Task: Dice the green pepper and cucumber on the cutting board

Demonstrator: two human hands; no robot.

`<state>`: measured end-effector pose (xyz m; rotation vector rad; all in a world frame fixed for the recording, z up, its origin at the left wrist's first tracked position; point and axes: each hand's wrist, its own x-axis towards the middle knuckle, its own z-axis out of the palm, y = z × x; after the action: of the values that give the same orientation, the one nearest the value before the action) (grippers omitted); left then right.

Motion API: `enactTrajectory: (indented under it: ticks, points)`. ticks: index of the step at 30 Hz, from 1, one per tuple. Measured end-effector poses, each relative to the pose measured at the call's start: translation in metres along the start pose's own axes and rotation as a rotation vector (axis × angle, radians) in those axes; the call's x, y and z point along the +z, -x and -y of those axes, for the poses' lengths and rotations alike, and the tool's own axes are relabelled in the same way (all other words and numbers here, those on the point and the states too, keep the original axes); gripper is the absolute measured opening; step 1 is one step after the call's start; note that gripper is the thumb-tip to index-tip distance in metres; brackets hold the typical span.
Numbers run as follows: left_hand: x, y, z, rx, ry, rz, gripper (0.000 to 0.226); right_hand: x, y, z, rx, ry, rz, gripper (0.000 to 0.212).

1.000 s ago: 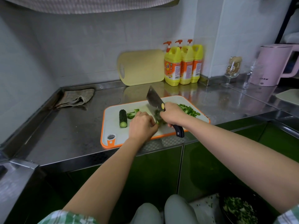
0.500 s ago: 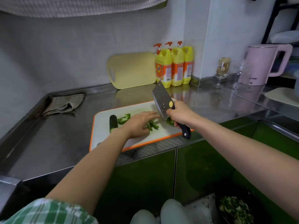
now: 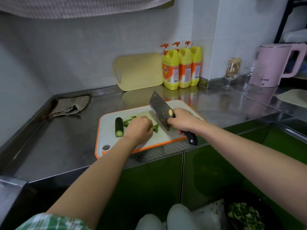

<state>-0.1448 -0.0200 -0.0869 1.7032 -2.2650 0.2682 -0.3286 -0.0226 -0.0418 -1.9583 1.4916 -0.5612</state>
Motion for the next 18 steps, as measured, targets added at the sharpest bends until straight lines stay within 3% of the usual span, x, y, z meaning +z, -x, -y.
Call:
enactTrajectory:
  ticks: [4,12,18]
  points:
    - [0.002,0.008,-0.005,-0.114,0.099,-0.085,0.035,0.000,0.007,0.012,-0.050,0.087,-0.002,0.007]
    - [0.014,0.007,-0.016,-0.276,0.123,-0.179,0.021,0.005,0.014,0.020,-0.010,0.282,0.008,0.009]
    - [0.017,0.012,-0.018,-0.268,0.143,-0.180,0.035,0.004,0.013,0.017,0.001,0.305,-0.005,0.011]
